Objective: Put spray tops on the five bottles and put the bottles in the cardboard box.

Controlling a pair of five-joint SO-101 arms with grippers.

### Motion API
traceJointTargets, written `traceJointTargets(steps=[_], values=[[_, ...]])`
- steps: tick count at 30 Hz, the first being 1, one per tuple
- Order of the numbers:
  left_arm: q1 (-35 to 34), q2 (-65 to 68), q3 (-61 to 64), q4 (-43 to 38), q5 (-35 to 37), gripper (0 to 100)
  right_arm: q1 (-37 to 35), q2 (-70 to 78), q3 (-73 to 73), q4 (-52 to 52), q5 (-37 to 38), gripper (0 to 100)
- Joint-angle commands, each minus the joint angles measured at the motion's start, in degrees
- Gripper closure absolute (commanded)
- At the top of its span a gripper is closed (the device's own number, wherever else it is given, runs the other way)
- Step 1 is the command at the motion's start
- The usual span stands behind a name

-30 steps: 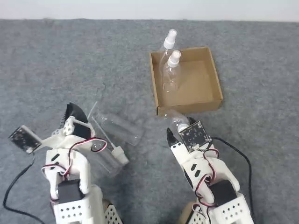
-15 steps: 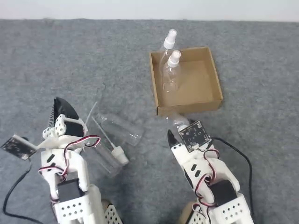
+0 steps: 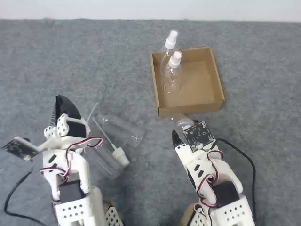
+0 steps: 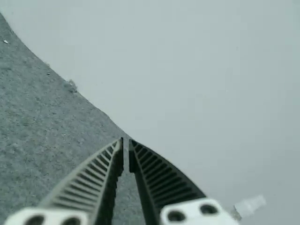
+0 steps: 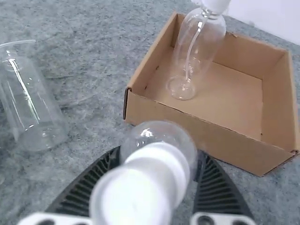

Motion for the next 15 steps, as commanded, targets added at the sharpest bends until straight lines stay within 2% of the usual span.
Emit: traceJointTargets(steps=[1,9,15], values=[[0.7,-0.97,-0.75,-0.62,-8.18,99,1.01,-1.01,-1.58,-0.04,-0.35,88.7],[0.62,-1.05,-0.75,9.32,-8.7,99,2.77,-1.01,-1.76,0.22,-0.35,88.7],[-2.37,-0.88,-0.75,9.67,-8.7,99,5.49,-1.01,-2.02,-0.04,-0.35,88.7]])
